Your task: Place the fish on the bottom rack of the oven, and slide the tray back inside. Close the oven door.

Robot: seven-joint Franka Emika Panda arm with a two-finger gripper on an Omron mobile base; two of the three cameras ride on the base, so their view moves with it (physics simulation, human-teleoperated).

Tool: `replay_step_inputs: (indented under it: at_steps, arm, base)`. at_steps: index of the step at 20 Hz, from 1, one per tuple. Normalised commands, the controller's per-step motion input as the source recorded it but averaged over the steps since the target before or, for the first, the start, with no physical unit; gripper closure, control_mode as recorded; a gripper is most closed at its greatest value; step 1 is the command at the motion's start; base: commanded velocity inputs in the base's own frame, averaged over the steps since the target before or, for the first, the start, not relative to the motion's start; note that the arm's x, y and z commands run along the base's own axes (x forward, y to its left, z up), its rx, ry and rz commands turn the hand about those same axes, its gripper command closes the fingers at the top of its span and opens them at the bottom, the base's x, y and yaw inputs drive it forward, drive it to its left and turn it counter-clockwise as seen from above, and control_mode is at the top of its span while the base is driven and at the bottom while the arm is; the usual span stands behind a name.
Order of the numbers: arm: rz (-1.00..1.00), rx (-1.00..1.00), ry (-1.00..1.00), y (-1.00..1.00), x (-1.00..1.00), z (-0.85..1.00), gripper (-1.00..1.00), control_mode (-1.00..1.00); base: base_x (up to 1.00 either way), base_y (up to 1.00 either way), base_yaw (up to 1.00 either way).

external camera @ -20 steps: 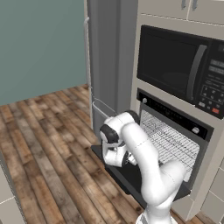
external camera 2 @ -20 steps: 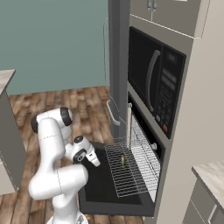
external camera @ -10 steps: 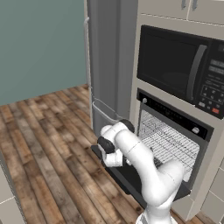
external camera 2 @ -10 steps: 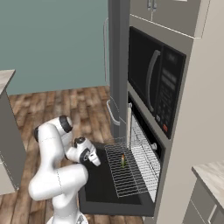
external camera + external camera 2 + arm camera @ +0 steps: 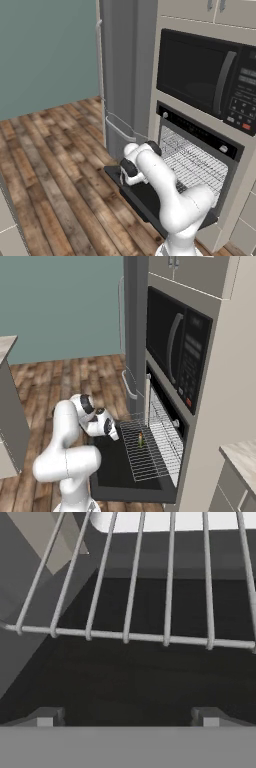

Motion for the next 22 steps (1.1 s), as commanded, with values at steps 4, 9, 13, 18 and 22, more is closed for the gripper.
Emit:
replay_step_inputs:
  at_steps: [4, 9, 13, 18, 22]
  arm:
    - [0.0, 0.0, 0.0, -0.3, 0.32, -0.62, -1.0, -1.0]
    - [0.0, 0.0, 0.0, -0.25, 0.44, -0.64, -1.0, -1.0]
    - [0.0, 0.0, 0.0, -0.11, 0.37, -0.72, -1.0, -1.0]
    - [0.0, 0.0, 0.0, -0.52, 0.29, -0.51, -1.0, -1.0]
    - [0.0, 0.0, 0.0, -0.94, 0.29, -0.31, -1.0, -1.0]
  base:
    - [0.0, 0.0, 0.0]
    - [0.0, 0.0, 0.0]
    - [0.0, 0.0, 0.0]
    - [0.0, 0.0, 0.0]
    - [0.0, 0.0, 0.0]
